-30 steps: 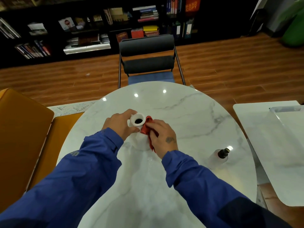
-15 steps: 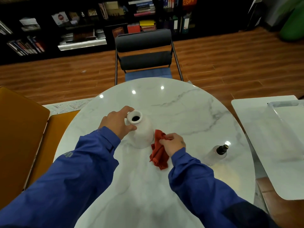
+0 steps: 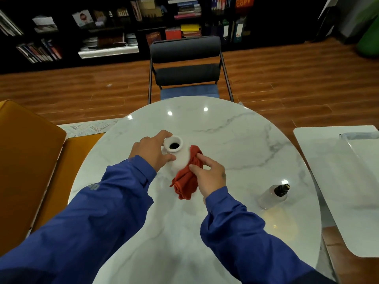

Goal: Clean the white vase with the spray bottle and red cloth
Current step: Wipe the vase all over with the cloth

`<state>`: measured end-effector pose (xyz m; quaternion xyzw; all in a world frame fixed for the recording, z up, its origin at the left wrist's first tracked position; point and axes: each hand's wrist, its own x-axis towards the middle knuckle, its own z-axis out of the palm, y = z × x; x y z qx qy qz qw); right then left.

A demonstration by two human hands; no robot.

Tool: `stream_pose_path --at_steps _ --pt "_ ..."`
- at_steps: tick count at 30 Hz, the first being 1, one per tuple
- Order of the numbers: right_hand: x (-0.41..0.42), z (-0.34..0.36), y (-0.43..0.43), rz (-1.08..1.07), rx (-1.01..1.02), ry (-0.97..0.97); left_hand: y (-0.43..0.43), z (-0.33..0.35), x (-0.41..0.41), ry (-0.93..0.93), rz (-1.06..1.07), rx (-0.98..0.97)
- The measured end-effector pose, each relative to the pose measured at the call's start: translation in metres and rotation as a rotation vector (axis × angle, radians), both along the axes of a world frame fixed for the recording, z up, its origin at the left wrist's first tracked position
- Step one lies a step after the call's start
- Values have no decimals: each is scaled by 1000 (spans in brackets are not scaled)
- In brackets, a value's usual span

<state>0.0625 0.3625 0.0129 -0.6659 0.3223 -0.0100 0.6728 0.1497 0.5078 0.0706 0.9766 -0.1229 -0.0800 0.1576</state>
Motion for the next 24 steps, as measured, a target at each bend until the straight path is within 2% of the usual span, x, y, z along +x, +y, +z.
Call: stream_pose_path --at_steps 5,7,16,19,24 --pt "2 -21 2 97 -79 196 -2 2 -3 -19 12 31" --pt "4 -21 2 94 -99 208 -3 1 -5 -49 25 63" --pt "-1 9 -1 107 -119 -72 -8 2 -4 -102 87 71" --pt "-5 -9 -1 75 -108 11 -8 1 -7 -113 88 63" --pt "0 -20 1 156 -152 162 -9 2 -10 -105 89 69"
